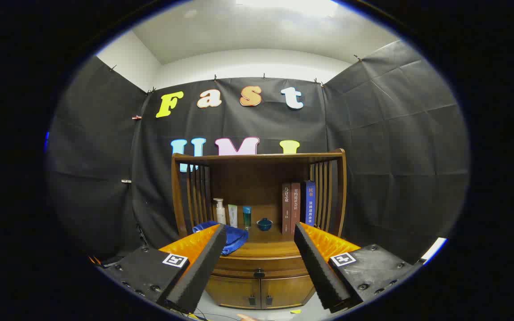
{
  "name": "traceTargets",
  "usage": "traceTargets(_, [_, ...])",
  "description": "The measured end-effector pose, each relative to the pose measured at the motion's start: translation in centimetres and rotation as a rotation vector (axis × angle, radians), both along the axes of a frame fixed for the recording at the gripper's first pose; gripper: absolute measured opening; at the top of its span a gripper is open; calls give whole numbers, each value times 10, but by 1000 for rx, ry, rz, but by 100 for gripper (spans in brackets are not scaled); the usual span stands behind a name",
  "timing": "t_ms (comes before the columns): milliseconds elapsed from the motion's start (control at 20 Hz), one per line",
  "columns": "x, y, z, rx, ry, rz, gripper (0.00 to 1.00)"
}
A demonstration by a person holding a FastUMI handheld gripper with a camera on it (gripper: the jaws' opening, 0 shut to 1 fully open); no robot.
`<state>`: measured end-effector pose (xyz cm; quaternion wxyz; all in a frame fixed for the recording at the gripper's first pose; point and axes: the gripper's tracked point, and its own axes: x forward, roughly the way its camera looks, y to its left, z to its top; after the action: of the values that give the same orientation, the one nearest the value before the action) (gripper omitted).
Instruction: Pull open the drawer, take out the items inside it, and place them on the countertop above the cabinet.
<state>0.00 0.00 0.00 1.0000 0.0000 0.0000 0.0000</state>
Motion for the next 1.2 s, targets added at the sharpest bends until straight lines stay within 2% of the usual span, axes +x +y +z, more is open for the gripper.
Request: traceTargets(1200, [11,6,-6,-61,-2,-4,99])
